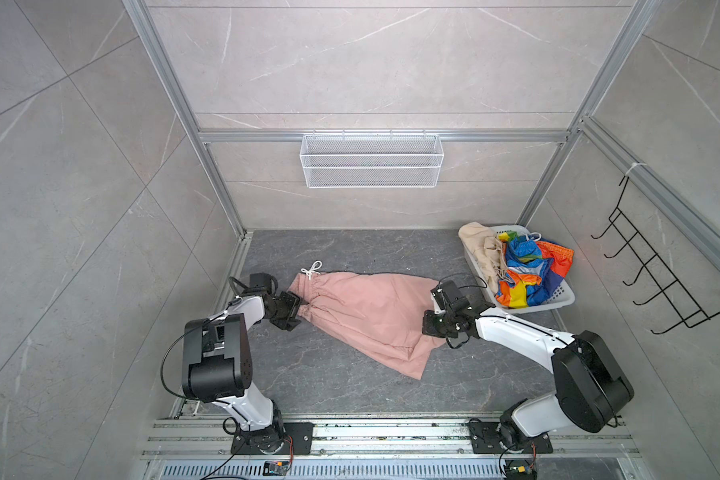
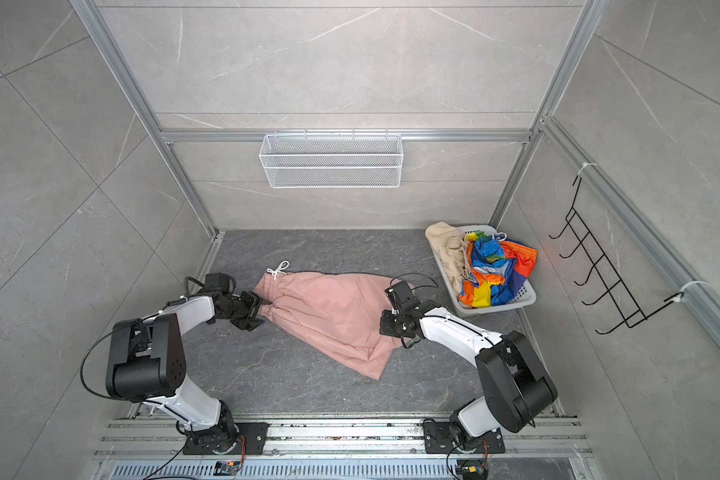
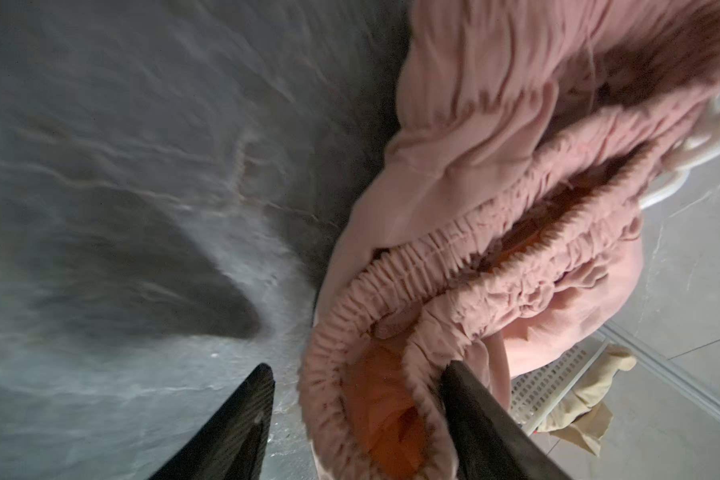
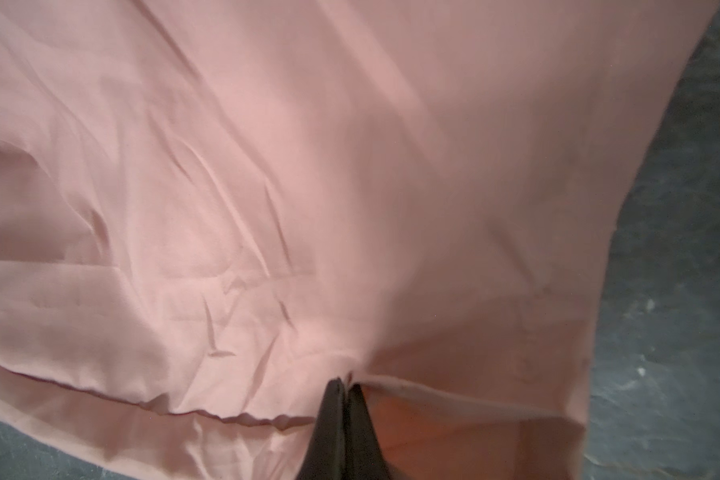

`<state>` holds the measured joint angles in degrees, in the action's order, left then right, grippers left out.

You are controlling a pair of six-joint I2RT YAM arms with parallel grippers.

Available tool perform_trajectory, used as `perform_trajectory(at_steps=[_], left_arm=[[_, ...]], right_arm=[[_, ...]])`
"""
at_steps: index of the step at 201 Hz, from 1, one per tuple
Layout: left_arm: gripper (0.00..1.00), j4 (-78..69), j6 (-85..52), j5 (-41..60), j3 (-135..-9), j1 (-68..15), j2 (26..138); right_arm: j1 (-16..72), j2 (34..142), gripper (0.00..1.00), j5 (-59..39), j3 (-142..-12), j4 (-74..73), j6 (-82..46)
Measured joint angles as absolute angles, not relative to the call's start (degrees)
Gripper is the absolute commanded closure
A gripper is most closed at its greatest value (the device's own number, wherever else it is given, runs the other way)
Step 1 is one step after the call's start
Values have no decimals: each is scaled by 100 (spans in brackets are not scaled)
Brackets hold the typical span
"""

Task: Fold and stack the shorts
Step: 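Lift the shorts with both grippers and stretch them between the grippers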

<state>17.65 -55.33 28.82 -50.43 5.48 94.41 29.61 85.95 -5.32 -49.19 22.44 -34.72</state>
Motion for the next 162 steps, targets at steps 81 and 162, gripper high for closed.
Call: perform_trajectory(at_steps=[81, 162], left_arm=[[99, 1542, -5732, 2628, -5043, 478, 9255], [100, 1531, -5728, 2786, -7671, 377, 9631]], right_arm=[[2961, 8560, 100, -532, -4845, 2220, -3472], [2075, 8617, 100, -685, -6571, 2912, -3201]])
